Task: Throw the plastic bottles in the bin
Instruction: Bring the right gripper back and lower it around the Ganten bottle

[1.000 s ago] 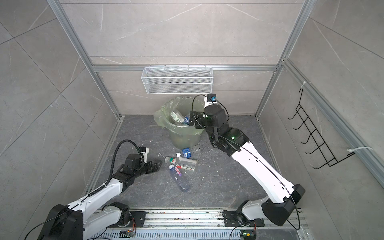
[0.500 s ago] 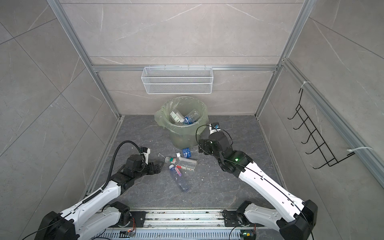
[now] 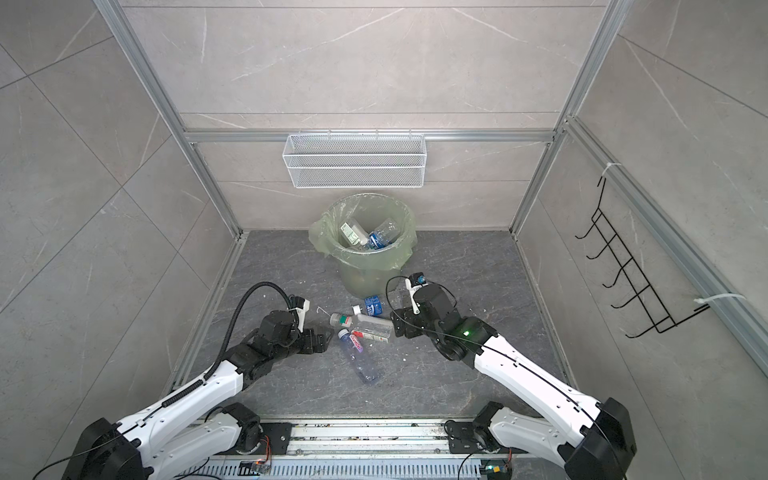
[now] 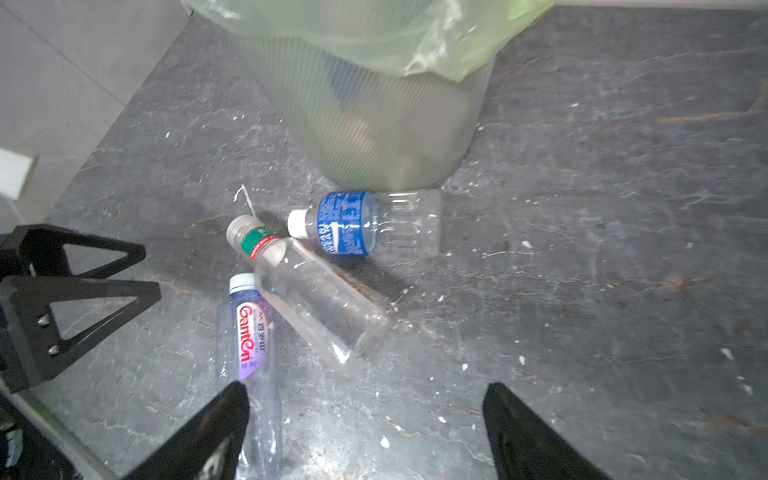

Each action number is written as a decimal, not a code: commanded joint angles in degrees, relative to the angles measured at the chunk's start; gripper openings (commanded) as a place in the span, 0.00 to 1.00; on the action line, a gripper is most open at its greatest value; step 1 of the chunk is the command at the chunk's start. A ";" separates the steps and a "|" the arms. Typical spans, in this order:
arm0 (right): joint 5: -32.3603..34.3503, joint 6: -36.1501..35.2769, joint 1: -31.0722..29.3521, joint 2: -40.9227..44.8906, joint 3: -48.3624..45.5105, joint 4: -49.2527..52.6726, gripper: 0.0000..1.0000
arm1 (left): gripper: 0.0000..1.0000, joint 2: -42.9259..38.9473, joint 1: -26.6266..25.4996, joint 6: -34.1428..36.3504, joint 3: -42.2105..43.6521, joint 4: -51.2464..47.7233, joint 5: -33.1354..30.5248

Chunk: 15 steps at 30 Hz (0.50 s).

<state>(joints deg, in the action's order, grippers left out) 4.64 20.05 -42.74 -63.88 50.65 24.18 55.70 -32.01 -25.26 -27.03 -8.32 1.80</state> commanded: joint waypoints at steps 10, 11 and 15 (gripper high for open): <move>-0.95 1.71 -12.36 -15.16 2.17 -4.75 0.88 | 0.99 -1.87 -1.11 5.49 0.18 -1.13 -1.58; -0.96 1.88 -12.74 -16.21 2.39 -5.09 0.88 | 0.99 -2.25 -1.13 5.59 0.59 -0.69 -1.42; -1.54 2.01 -13.89 -20.13 3.47 -5.93 0.88 | 0.99 -3.67 -1.12 5.40 1.62 0.07 -1.80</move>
<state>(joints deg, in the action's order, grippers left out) 3.55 20.99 -55.77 -81.93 52.01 20.32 53.45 -32.93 -21.39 -26.00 -9.91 1.17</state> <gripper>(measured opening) 0.881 0.986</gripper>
